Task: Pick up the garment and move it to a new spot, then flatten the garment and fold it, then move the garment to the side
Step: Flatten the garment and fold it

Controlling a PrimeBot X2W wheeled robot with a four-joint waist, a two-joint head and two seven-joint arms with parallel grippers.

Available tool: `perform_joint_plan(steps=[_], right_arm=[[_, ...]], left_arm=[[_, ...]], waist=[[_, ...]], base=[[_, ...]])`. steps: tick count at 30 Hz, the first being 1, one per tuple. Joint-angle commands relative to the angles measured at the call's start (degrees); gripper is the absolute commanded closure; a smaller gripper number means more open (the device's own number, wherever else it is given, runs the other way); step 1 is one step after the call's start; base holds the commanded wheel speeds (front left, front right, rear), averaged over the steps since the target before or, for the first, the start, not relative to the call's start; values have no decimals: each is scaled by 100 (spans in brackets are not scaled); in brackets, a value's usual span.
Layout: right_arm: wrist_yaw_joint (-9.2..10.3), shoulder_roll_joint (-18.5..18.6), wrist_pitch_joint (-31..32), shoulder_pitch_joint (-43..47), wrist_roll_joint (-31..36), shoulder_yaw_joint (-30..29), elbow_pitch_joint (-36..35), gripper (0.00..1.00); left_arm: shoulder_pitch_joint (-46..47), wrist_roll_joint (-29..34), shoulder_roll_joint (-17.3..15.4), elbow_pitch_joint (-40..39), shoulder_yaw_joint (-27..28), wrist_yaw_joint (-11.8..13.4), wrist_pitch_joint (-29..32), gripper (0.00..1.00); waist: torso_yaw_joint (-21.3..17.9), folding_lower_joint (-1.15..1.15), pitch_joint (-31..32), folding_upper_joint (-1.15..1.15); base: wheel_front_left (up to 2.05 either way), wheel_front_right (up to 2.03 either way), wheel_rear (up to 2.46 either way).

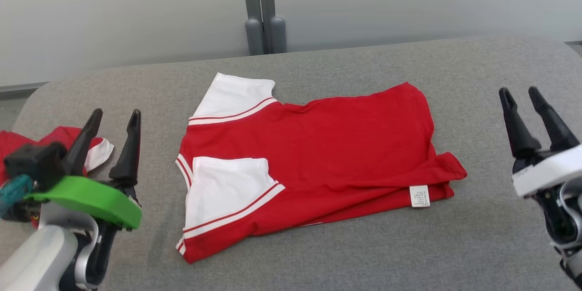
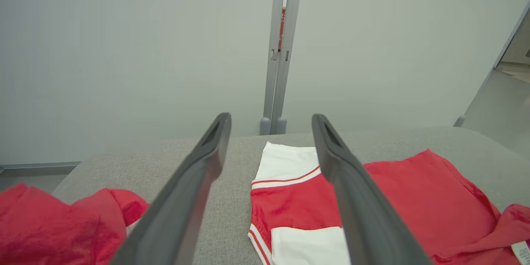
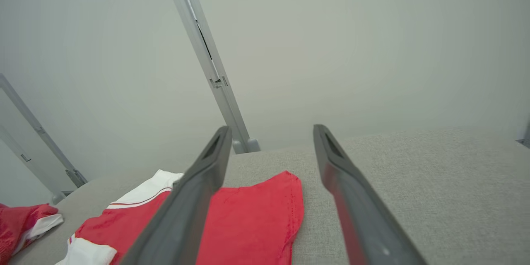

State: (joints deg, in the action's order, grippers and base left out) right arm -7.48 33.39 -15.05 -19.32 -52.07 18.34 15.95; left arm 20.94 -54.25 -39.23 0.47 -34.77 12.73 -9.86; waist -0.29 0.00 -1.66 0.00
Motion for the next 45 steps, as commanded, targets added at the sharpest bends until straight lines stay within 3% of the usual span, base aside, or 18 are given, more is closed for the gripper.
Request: perform_joint_plan(steps=[1, 6, 9, 15, 21, 26, 33, 45], right_arm=[[-3, -201, -14, 292, 303, -270, -155, 0], [-3, -977, -15, 1269, 1233, -1076, -587, 0], [-3, -1234, -15, 1635, 1455, -1258, -633, 0], [-3, -1579, -15, 2053, 1681, -1392, -426, 0], [-3, -1591, -15, 1943, 1663, -1187, -143, 0], [-3, -1515, 320, 1706, 1728, -886, 283, 0], [-3, -1530, 880, 1008, 1927, -522, 1135, 0], [-3, -1641, 846, 321, 1868, -235, 2073, 0]], left_arm=[[-224, 60, 30, -59, 55, 105, -168, 0], [-872, 380, 313, -207, 369, 420, -506, 0], [-1220, 647, 673, -339, 789, 436, -538, 0], [-2008, 1395, 1612, -497, 1621, 181, -533, 0], [-2339, 1871, 2069, -337, 2041, -206, -534, 0], [-2443, 1981, 2202, -47, 2023, -468, -527, 0], [-2172, 1789, 2223, 517, 1731, -662, -1, 0], [-1744, 1583, 2474, 1789, 1302, -1036, 556, 0]], waist=[[5, 0, 0, 0], [9, 0, -15, 0], [15, 0, -31, 0], [10, 0, -60, 0], [-18, 0, -32, 0], [-27, 0, -31, 0], [24, 0, -218, 0], [165, 0, -522, 0]], base=[[0, 0, 0], [0, 0, 0], [0, 0, 0], [0, 0, 0], [0, 0, 0], [0, 0, 0], [0, 0, 0], [0, 0, 0]])
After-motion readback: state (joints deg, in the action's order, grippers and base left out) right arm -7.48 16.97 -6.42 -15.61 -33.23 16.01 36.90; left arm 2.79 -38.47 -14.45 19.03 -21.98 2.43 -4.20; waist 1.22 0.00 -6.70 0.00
